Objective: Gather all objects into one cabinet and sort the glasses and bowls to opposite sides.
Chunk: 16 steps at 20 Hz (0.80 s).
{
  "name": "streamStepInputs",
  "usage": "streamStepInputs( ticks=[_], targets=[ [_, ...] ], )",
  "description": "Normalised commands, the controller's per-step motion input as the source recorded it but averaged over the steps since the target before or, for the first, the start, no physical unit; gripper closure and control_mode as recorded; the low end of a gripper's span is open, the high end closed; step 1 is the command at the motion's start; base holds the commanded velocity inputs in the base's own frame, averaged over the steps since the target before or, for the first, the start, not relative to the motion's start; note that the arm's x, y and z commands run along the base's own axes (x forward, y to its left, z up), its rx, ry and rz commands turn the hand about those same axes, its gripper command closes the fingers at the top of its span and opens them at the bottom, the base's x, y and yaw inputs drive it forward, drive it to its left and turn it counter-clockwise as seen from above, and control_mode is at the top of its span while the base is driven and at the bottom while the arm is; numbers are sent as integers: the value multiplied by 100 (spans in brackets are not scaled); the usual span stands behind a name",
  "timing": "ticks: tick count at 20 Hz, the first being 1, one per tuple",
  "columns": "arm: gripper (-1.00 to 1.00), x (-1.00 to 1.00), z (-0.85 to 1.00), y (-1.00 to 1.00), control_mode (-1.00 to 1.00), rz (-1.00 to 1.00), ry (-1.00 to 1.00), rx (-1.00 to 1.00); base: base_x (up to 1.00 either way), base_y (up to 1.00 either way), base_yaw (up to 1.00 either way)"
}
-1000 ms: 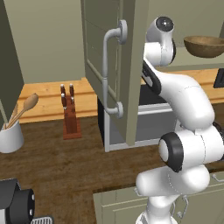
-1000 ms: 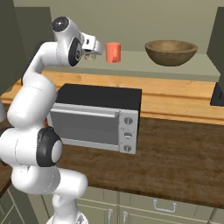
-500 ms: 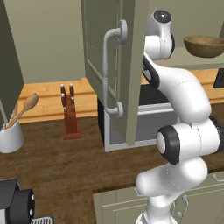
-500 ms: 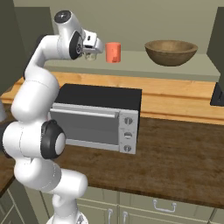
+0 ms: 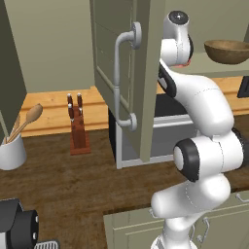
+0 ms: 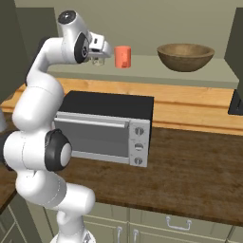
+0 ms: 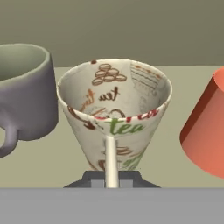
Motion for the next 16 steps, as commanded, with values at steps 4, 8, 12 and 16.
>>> streamStepInputs(
  ticks=[4,8,12,16],
  targets=[
    [-100,0,-8,7,-100,0,0,-2,0,0,0],
    [-100,0,0,0,-100,0,0,0,0,0,0],
    [-100,-17,32,0,-100,0,0,0,0,0,0],
    [-100,-54,2,2,-100,0,0,0,0,0,0]
  ],
)
